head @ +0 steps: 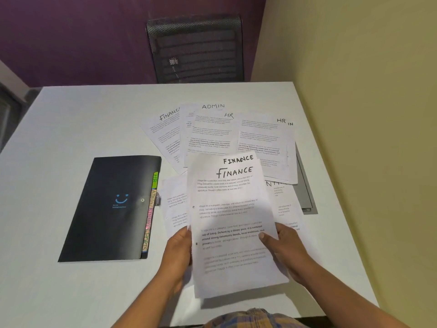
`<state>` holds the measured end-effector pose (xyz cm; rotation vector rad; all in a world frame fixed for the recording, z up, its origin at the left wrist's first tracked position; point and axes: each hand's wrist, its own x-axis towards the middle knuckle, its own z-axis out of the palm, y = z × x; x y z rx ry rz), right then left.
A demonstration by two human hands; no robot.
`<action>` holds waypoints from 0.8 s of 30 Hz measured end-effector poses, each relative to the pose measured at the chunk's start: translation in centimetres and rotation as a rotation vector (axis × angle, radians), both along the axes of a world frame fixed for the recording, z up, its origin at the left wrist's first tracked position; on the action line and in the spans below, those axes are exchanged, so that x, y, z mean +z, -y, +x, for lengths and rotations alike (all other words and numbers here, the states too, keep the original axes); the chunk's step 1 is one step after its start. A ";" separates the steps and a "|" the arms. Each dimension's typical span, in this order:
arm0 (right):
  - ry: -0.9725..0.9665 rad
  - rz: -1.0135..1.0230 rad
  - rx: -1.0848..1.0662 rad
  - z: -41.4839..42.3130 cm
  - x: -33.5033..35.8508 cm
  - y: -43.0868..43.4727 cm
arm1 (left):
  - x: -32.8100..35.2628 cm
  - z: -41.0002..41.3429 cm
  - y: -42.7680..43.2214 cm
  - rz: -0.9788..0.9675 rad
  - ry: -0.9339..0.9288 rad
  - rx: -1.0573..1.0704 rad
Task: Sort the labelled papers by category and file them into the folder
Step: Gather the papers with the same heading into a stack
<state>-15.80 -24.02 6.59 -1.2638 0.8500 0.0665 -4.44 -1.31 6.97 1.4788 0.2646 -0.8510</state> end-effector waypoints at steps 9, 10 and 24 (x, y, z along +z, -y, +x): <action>-0.001 -0.283 0.062 -0.3 1.1 1.1 | 0.2 0.7 0.7 -0.040 0.206 0.001; 0.014 -0.325 0.059 -0.2 1.3 1.4 | 0.4 0.9 0.8 -0.017 0.255 0.004; 0.184 -0.564 0.196 0.1 1.9 1.3 | -0.3 1.2 2.8 0.045 0.481 -0.067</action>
